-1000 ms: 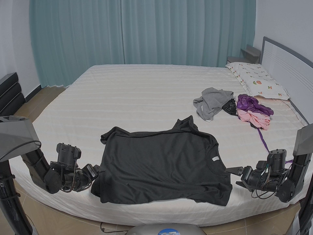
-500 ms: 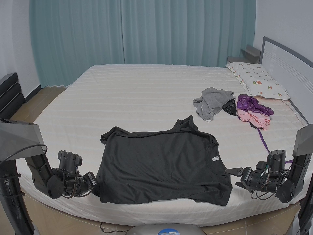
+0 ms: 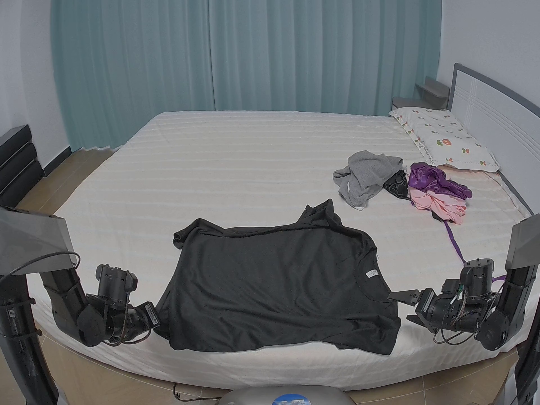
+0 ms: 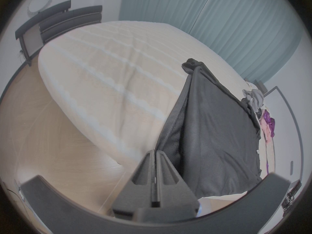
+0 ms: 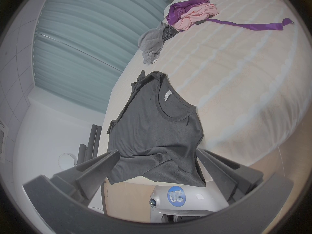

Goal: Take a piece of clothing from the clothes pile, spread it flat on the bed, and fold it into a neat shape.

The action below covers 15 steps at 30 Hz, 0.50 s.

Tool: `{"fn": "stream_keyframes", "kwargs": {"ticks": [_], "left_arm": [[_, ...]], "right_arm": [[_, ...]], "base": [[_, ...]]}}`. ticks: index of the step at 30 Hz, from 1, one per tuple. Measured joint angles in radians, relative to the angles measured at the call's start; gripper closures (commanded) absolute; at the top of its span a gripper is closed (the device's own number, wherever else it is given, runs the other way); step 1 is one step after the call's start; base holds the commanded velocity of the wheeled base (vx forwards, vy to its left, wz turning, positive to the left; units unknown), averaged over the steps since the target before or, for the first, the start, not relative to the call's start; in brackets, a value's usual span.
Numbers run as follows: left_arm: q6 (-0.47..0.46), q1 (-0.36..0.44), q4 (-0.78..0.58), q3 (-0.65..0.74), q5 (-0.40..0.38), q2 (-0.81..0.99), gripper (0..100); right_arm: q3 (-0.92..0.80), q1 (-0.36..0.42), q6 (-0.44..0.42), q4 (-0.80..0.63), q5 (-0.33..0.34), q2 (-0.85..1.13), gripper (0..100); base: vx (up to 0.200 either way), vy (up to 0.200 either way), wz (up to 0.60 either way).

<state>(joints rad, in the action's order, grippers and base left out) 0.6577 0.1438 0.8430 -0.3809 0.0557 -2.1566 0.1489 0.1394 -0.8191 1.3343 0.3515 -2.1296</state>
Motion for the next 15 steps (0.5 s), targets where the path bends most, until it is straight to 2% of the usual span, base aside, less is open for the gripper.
{"fn": "stream_keyframes", "kwargs": {"ticks": [8, 15], "left_arm": [[-0.033, -0.003, -0.140, 0.014, 0.053, 0.097, 100], [-0.077, -0.005, -0.188, 0.011, 0.120, 0.134, 100]], "right_arm": [[0.000, 0.000, 0.000, 0.000, 0.000, 0.000, 0], [-0.001, 0.000, 0.000, 0.000, 0.000, 0.000, 0]], "base": [[0.000, 0.000, 0.00], [0.000, 0.000, 0.00]]}}
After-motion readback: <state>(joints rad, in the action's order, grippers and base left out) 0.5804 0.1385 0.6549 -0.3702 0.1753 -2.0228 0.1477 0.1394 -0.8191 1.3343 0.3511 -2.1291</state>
